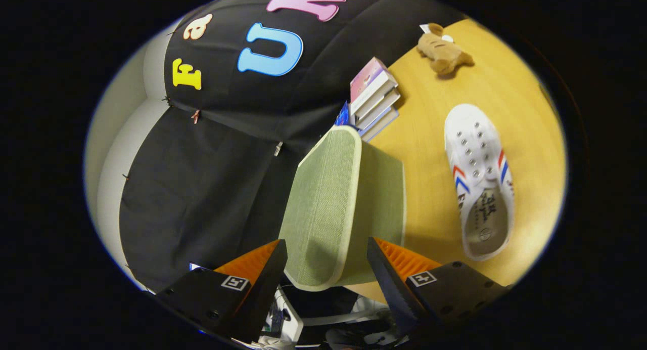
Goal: Open the storage box then place both shoes into the box .Put the left shoe in first, then the right shoe, with the right side of both shoes facing outward in a uniform manner.
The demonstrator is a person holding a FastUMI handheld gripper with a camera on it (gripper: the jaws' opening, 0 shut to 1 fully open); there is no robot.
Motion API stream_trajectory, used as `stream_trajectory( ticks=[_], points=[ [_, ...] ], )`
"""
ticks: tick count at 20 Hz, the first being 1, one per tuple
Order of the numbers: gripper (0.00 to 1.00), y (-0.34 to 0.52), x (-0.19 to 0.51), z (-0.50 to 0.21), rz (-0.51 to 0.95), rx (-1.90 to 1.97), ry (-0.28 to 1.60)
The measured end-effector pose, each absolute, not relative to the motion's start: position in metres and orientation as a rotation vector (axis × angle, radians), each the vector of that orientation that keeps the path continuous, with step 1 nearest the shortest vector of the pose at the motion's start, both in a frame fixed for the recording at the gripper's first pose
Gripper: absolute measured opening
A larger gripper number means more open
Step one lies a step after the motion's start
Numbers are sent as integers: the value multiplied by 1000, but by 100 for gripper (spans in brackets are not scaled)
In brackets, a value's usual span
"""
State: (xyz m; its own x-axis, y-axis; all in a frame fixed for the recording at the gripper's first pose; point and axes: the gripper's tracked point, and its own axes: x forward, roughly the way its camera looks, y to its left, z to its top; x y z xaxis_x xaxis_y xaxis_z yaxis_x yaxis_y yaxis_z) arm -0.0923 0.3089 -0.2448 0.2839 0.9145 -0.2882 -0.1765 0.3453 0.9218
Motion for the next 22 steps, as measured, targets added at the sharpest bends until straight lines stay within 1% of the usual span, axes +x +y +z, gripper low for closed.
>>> stream_trajectory(
  ticks=[3, 4, 6, 7, 9, 10, 15, 18, 22],
  points=[
    [98, 323, -100, -248, 888, 1016, 1091],
    [96, 327, -98, -248, 889, 1038, 1102],
    [95, 333, -95, -251, 896, 1043, 1109],
    [92, 334, -95, -252, 892, 1048, 1111],
    [69, 335, -95, -252, 897, 1065, 1133],
    [69, 334, -97, -250, 903, 1074, 1149],
    [19, 327, -91, -245, 863, 1111, 1179],
    [6, 336, -91, -241, 885, 1067, 1161],
    [5, 344, -91, -235, 880, 1002, 1181]
  ],
)
